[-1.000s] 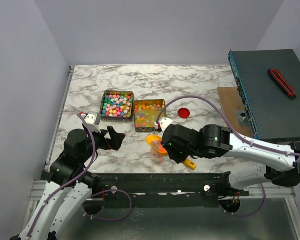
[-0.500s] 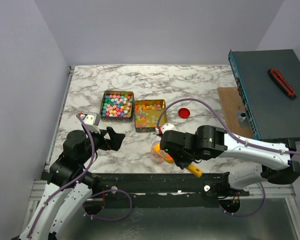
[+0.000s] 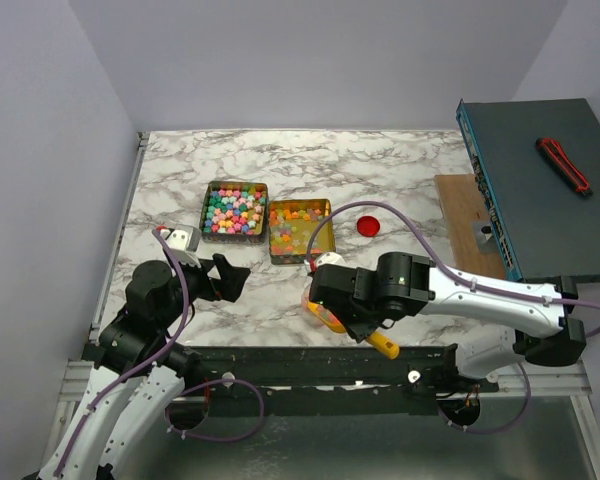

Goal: Pack the candies
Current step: Place the fake candies in the packing bottle.

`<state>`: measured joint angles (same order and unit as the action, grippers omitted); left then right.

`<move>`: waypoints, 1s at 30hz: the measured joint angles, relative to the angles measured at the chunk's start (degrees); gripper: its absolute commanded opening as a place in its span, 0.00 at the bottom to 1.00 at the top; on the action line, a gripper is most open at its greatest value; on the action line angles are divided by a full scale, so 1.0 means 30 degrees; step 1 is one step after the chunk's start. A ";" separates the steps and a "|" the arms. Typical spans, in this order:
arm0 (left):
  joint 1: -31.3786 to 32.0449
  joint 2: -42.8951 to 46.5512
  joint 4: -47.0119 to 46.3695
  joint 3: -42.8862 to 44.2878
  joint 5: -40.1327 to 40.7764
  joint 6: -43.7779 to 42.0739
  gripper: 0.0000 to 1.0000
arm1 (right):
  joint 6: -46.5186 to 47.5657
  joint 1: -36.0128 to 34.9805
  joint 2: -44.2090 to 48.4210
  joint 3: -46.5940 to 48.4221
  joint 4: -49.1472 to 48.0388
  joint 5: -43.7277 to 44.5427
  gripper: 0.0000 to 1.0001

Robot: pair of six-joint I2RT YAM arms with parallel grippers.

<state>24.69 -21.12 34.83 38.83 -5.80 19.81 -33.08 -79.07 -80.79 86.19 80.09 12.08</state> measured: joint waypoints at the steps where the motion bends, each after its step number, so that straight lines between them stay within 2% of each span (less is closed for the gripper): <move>1: 0.0000 0.0000 0.0000 0.0000 -0.0007 0.0000 0.99 | -0.0029 0.0000 -0.0109 0.0000 0.0000 -0.0066 0.01; 13: 0.0000 0.0036 0.0000 0.0000 -0.0124 0.0000 0.99 | -0.0036 0.1304 -0.0860 0.0000 0.0044 -0.1588 0.01; 30: 0.0000 0.0510 0.0007 0.0000 -0.0131 -0.0073 0.99 | 0.0889 0.4036 -0.1100 0.0328 0.0051 -0.5180 0.01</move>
<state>24.69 -19.59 34.85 38.83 -6.20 19.59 -30.41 -66.96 -84.09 87.18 80.25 -3.46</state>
